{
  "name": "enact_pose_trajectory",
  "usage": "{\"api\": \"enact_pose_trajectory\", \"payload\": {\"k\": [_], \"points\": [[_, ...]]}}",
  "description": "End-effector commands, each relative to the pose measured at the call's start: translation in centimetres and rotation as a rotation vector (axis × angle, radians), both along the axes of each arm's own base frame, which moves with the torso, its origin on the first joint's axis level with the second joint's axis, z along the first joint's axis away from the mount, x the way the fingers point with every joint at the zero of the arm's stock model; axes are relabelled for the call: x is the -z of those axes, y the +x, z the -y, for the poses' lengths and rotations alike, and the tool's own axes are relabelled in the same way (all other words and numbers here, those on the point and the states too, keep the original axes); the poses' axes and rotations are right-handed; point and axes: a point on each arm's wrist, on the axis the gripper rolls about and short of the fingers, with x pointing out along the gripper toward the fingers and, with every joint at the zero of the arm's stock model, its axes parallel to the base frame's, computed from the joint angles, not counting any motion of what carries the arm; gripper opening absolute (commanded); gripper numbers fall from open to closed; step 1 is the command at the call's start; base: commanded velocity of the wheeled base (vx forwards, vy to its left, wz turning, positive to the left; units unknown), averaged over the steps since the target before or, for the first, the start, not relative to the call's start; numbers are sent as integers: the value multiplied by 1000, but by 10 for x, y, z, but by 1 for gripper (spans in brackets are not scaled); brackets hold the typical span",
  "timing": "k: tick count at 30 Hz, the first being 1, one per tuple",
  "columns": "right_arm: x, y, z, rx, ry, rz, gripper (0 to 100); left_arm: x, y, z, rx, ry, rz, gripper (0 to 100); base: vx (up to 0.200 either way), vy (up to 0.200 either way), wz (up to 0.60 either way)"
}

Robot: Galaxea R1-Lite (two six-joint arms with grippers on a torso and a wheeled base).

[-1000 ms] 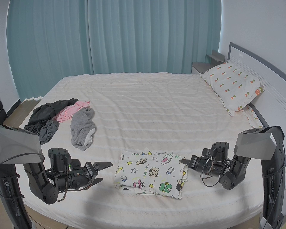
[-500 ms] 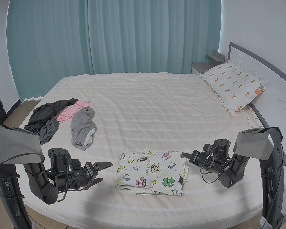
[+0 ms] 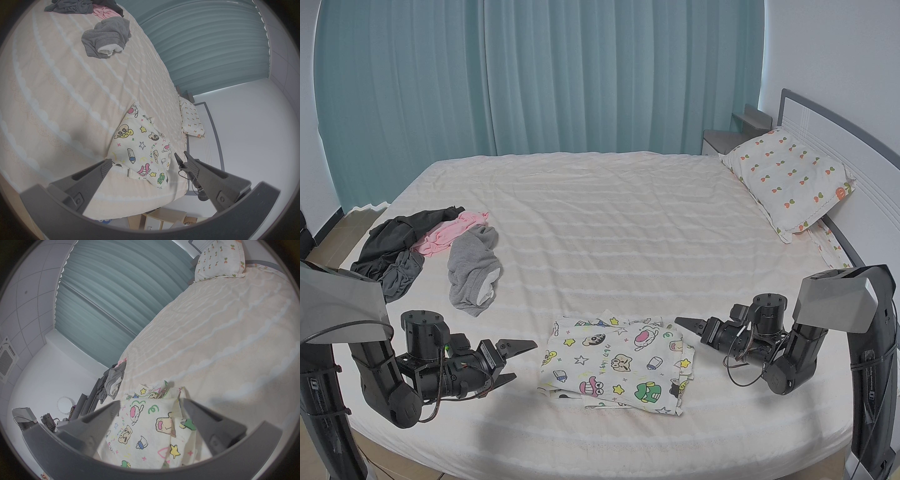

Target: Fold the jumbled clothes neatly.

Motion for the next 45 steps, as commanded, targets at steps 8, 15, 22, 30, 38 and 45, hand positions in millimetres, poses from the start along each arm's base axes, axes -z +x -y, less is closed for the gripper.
{"api": "enact_pose_trajectory", "payload": {"k": [8, 15, 22, 30, 38, 45], "points": [[-10, -79, -3, -289, -42, -126, 100, 3, 0, 0, 15, 22, 8, 100, 0, 0, 0], [0, -95, -30, -396, -72, -141, 100, 6, -2, 2, 14, 45, 6, 100, 0, 0, 0], [6, -94, -29, -389, -78, -158, 100, 6, -3, 2, 14, 46, 4, 100, 0, 0, 0], [8, -92, -24, -374, -78, -163, 100, 6, -3, 2, 13, 45, 3, 100, 0, 0, 0], [7, -82, -39, -403, -69, -133, 100, 6, -2, 3, 11, 47, 5, 100, 0, 0, 0], [7, -78, -41, -387, -84, -154, 100, 8, -2, 5, -6, 63, 9, 100, 0, 0, 0]]}}
